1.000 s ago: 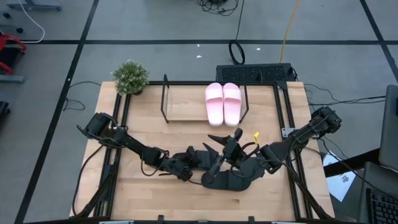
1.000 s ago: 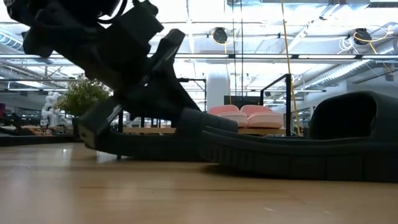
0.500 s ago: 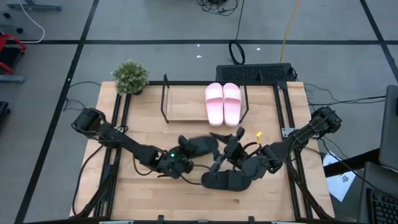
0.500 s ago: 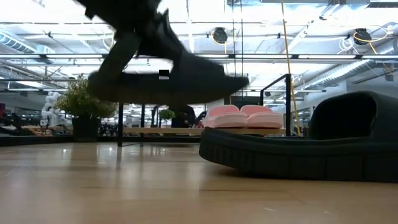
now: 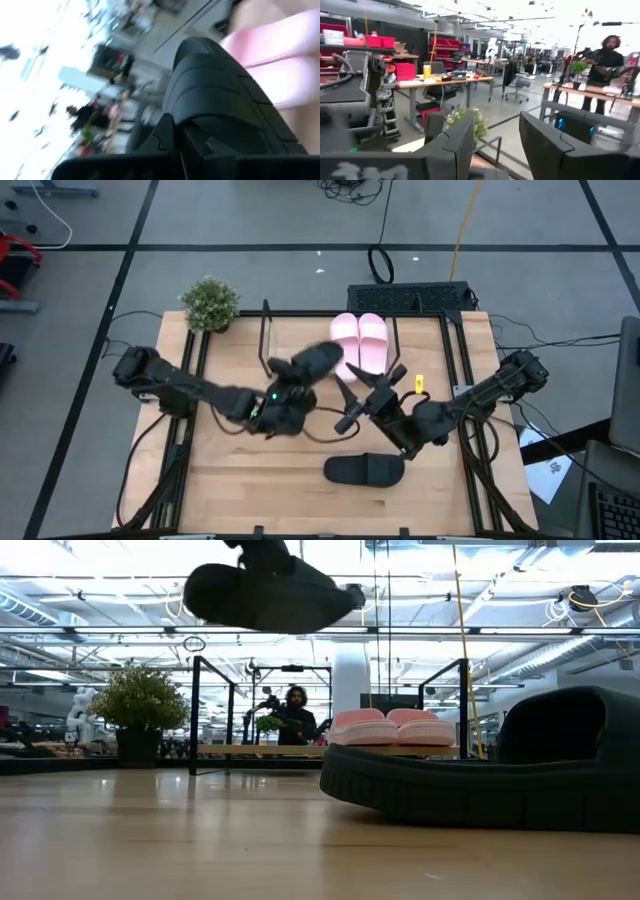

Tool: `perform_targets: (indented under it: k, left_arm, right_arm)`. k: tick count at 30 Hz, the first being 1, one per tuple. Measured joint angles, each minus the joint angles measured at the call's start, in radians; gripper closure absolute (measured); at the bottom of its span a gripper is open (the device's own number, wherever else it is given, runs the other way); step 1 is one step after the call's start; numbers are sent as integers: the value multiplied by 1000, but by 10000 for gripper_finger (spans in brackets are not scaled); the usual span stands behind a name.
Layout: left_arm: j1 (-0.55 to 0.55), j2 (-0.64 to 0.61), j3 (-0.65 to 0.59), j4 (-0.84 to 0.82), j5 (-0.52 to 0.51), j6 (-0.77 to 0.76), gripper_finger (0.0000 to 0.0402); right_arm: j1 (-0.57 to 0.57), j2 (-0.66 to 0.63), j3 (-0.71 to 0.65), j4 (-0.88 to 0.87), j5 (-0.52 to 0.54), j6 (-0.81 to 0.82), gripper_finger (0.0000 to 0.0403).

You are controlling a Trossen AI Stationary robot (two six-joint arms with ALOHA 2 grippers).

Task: Pick and place slides into the shelf
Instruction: Put the top black slide on the shelf

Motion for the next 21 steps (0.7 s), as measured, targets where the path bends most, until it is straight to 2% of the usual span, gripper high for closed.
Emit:
perform_targets:
  k: [2,11,15,21]
  left_arm:
    - [49,0,13,0,-31,22,401]
    - [225,19,22,41,-24,17,401]
    - [264,54,24,95,-30,35,401]
    - [267,130,30,189,-62,54,401]
  right_arm:
    - [-3,-2,0,75,0,-91,257]
    - [-44,-4,0,502,-8,-575,257]
    - [-84,-8,0,587,-7,-679,257]
    - [-144,-27,0,583,-4,-711,257]
